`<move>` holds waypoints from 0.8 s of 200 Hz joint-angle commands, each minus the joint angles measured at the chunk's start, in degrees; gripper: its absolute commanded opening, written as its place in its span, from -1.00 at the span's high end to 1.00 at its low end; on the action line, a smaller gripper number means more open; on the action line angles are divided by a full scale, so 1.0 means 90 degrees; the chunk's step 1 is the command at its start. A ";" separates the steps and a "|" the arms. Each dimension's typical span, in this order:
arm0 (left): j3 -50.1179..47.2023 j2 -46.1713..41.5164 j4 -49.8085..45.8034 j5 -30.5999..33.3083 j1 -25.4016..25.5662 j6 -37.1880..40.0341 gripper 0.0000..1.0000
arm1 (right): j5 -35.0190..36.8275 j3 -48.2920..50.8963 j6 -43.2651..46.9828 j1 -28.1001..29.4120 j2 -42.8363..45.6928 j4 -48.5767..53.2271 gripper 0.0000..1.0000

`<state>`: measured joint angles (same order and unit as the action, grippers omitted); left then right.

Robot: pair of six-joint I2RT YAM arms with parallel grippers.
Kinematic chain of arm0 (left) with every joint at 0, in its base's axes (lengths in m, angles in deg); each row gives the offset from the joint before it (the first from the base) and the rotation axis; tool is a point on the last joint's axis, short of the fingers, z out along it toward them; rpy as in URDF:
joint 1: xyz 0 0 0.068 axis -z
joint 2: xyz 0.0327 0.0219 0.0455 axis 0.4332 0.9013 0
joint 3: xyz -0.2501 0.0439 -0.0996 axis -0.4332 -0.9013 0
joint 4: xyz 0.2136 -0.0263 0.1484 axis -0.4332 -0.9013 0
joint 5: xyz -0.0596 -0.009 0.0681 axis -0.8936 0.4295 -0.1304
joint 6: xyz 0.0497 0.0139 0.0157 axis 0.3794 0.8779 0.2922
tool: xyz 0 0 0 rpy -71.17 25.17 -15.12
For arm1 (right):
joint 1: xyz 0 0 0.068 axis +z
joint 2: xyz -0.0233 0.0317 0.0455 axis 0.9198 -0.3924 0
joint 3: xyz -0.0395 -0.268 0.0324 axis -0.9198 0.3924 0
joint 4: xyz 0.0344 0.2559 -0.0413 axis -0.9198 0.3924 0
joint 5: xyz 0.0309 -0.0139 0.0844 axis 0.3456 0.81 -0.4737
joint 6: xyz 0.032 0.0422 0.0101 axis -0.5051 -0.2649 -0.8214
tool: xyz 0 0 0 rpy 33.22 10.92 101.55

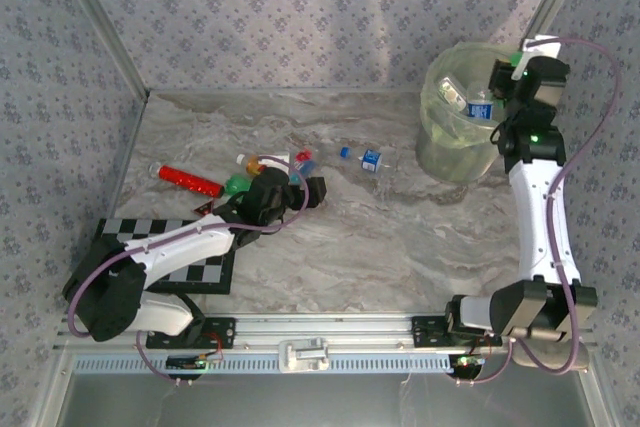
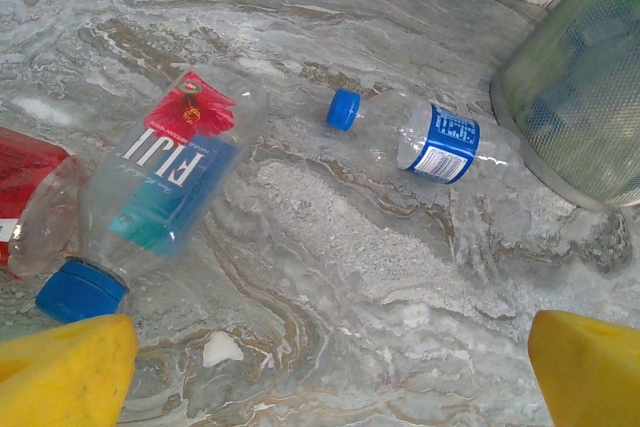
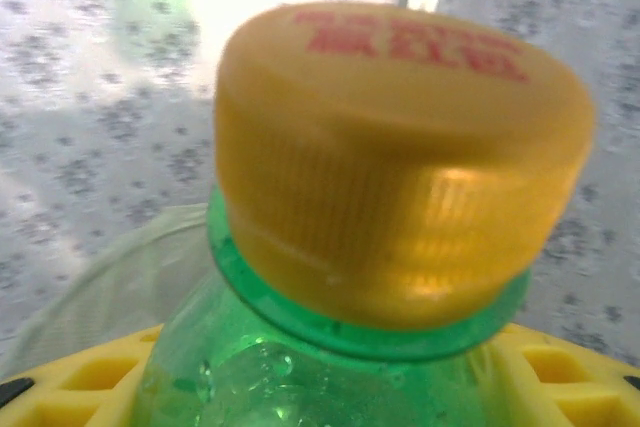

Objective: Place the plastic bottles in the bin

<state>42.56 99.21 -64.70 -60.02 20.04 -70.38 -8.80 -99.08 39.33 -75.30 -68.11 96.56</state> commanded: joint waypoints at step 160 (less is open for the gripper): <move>0.0081 -0.0137 -0.0236 0.0074 -0.0043 -0.0126 -1.00 | -0.0749 -0.0852 -0.0682 -0.0615 -0.1905 0.1480 -0.52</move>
<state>42.58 99.21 -66.45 -60.76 20.02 -71.01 -14.81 -106.30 34.92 -81.05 -85.24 108.05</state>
